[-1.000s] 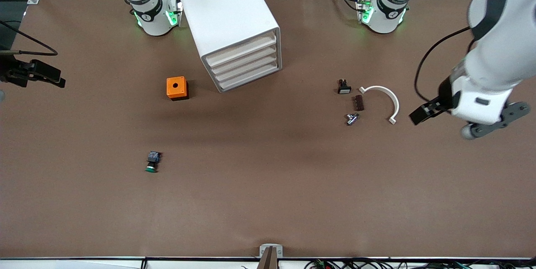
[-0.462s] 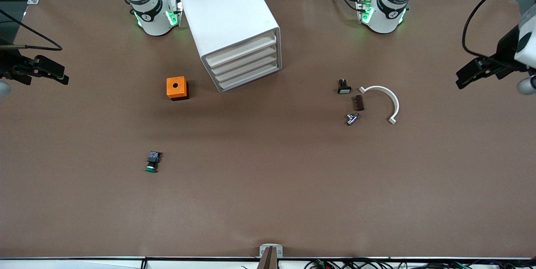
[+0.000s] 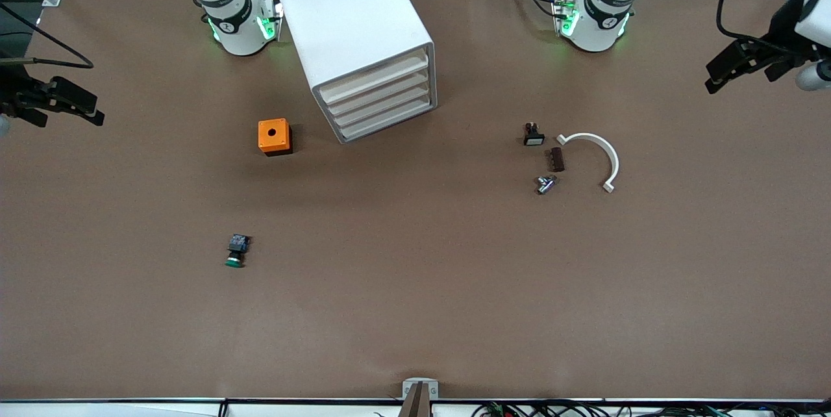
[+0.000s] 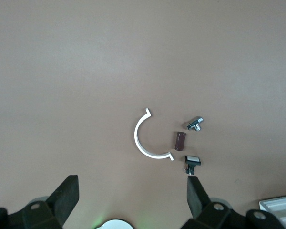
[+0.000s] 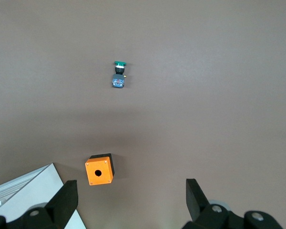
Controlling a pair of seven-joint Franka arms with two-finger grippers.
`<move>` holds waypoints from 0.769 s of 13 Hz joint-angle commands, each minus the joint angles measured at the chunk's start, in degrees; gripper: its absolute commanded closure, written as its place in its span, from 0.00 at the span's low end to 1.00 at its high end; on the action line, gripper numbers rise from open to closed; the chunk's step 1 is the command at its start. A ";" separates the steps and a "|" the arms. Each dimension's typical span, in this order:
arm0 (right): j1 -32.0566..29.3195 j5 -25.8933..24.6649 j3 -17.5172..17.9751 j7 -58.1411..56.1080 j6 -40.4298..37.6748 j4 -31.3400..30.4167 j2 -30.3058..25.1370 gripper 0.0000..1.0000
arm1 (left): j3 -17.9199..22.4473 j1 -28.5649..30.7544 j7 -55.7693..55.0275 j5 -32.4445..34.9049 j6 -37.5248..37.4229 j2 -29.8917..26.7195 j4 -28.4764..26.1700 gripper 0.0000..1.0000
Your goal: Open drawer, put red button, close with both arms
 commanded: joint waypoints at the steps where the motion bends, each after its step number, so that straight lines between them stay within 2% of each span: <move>1: -0.92 1.27 0.16 -1.48 1.02 -2.01 -1.79 0.00 | -0.44 0.92 0.85 -0.99 1.11 -3.19 -3.76 0.00; 5: -0.92 0.75 0.16 -3.07 4.01 -5.43 -4.34 0.00 | -0.44 1.36 3.21 -1.17 1.20 -2.14 -3.07 0.00; 10: -0.75 -1.35 0.33 -3.15 4.01 -5.27 -4.34 0.00 | -0.44 1.36 3.40 -2.05 0.85 -1.70 -2.63 0.00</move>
